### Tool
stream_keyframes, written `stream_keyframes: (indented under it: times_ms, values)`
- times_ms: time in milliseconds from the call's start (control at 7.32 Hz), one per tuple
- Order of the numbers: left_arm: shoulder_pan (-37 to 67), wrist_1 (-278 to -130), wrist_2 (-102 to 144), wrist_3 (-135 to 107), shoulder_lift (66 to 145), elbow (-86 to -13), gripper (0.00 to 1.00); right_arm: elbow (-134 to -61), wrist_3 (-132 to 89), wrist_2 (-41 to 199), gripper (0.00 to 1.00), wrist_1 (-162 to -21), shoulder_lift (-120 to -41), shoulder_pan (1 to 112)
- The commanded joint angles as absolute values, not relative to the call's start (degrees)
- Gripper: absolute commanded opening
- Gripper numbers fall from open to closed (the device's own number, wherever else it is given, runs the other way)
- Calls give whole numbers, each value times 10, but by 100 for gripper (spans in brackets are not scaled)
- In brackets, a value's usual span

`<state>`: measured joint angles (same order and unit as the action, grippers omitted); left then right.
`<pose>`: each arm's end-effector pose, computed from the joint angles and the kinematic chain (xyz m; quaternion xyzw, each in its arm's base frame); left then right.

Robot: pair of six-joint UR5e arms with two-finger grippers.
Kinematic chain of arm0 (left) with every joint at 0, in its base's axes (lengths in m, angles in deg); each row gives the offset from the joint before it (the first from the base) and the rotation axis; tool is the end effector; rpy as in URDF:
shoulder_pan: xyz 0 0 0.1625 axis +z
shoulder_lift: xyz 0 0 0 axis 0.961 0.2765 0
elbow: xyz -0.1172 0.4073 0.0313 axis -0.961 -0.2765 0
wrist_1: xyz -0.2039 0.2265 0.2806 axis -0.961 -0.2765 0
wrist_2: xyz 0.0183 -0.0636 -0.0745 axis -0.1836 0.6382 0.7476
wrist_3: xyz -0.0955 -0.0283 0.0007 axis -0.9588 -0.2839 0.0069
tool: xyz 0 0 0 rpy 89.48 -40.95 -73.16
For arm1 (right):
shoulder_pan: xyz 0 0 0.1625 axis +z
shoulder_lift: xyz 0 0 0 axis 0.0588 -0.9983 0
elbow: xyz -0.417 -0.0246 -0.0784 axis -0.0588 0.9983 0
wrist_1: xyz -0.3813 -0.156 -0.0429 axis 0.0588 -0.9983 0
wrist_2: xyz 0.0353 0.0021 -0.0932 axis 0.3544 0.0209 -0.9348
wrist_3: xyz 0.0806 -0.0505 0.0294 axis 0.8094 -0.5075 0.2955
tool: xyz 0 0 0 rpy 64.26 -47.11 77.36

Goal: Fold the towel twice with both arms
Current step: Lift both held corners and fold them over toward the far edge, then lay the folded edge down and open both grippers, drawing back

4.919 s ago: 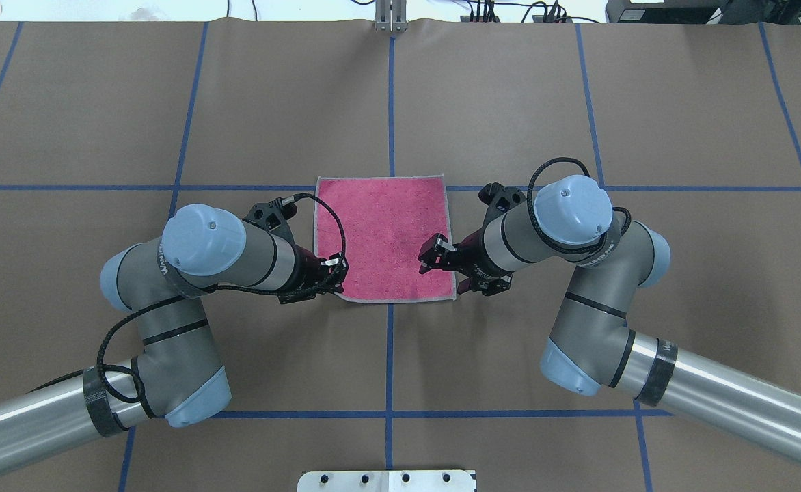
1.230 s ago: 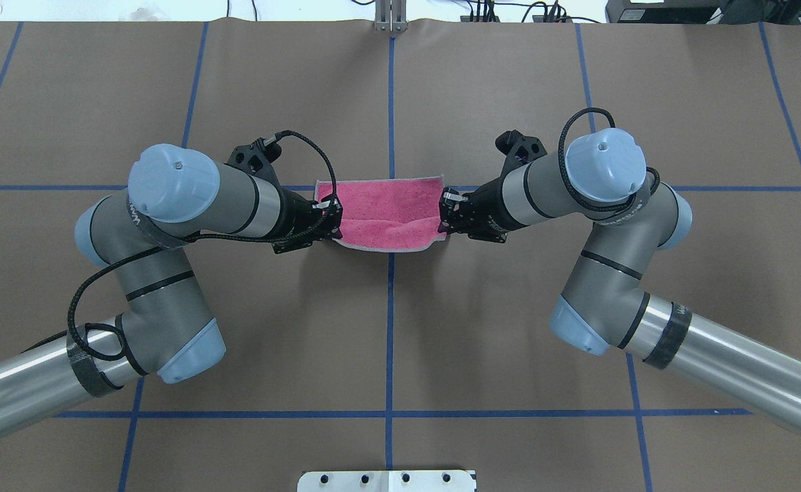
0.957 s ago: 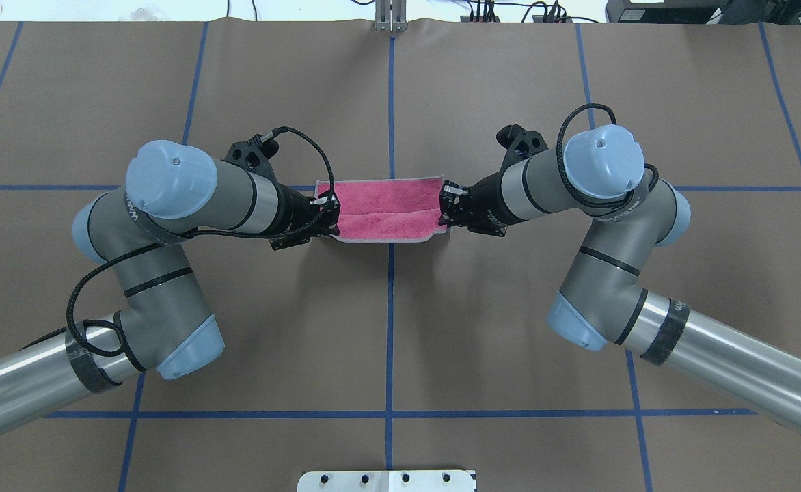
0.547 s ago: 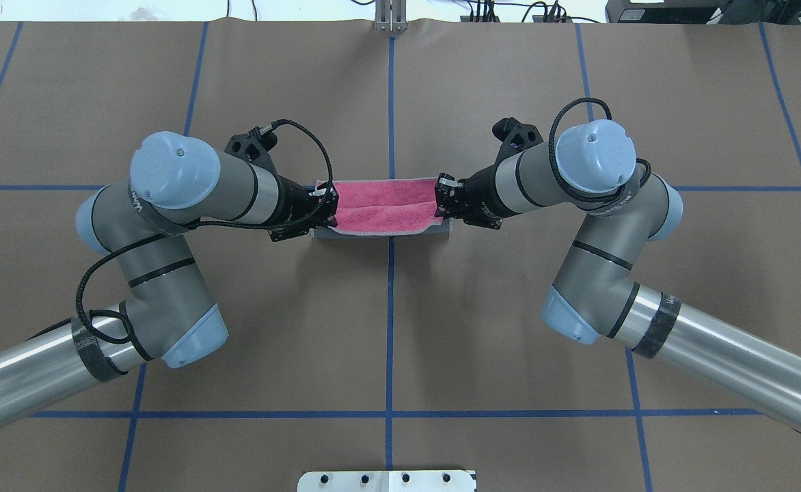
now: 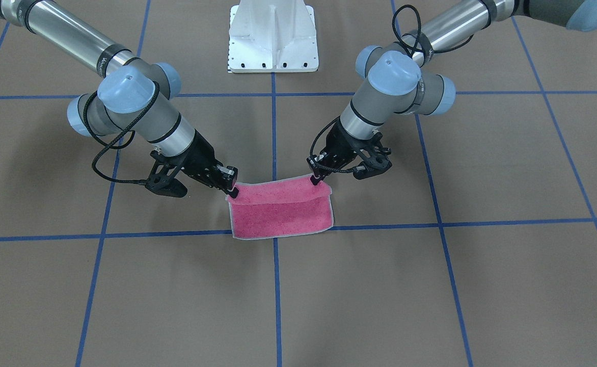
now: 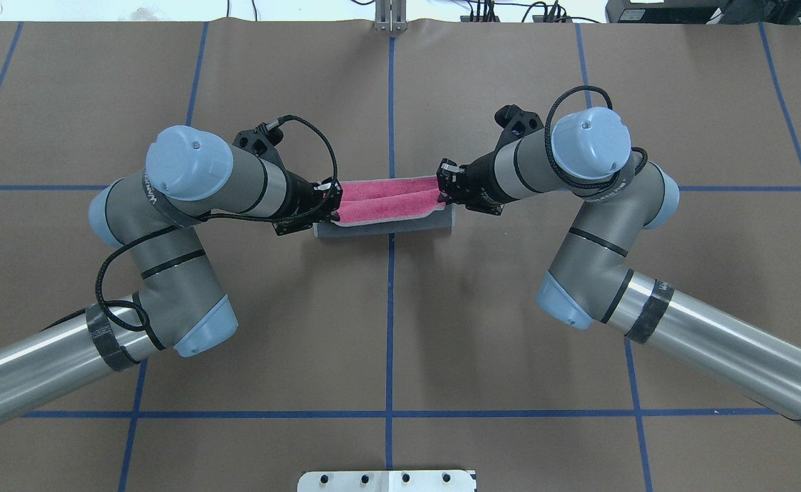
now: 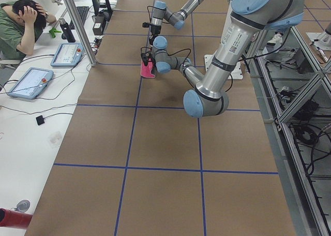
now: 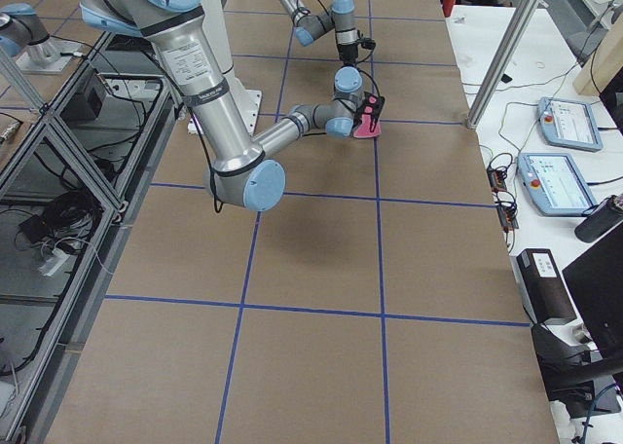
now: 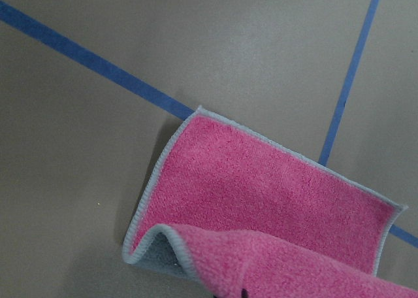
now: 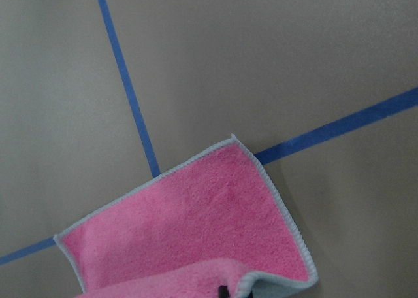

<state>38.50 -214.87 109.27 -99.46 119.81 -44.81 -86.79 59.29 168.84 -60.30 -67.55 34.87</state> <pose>0.5132 -0.4875 0.2598 -0.0190 0.5679 -0.2277 0.7907 -0.4961 -0.5123 0.2880 -0.0056 -0.5831 0.2098 0.7848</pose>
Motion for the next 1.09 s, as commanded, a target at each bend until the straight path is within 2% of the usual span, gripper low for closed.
stream_keyframes:
  times_ms: [0,957]
  values:
    - [383,-2149,1093,-995,1199,-448,0,-859,594,1684,0,-603,-665,354]
    - [377,-2148,1092,-996,1198,-442,0,-821,594,1675,0,-602,-643,361]
